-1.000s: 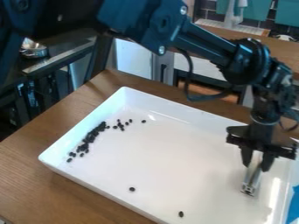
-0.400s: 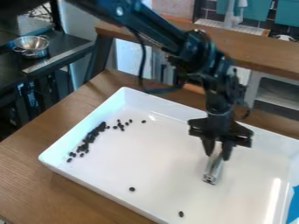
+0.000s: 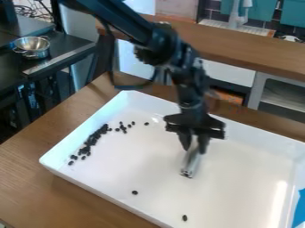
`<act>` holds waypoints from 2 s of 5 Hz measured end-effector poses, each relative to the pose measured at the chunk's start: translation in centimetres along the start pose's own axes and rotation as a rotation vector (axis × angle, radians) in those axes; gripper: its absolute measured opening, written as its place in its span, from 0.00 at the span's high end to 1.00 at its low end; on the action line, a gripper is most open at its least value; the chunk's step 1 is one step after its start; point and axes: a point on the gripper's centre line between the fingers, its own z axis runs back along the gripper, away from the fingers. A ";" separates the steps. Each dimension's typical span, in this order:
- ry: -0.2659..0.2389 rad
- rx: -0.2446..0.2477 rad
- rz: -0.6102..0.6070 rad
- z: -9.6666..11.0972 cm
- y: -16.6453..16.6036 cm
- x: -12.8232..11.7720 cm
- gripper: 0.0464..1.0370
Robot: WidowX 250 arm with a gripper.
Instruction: Sweep into pile
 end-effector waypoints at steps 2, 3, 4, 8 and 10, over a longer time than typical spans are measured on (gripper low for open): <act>-0.033 -0.008 0.077 0.8 5.3 1.2 0.70; -0.053 0.003 0.112 1.1 8.0 1.7 0.70; -0.070 0.007 0.134 1.4 10.4 2.0 0.70; -0.066 -0.104 0.272 6.4 17.3 -2.3 0.70; -0.067 -0.177 0.184 6.6 9.2 -1.6 0.70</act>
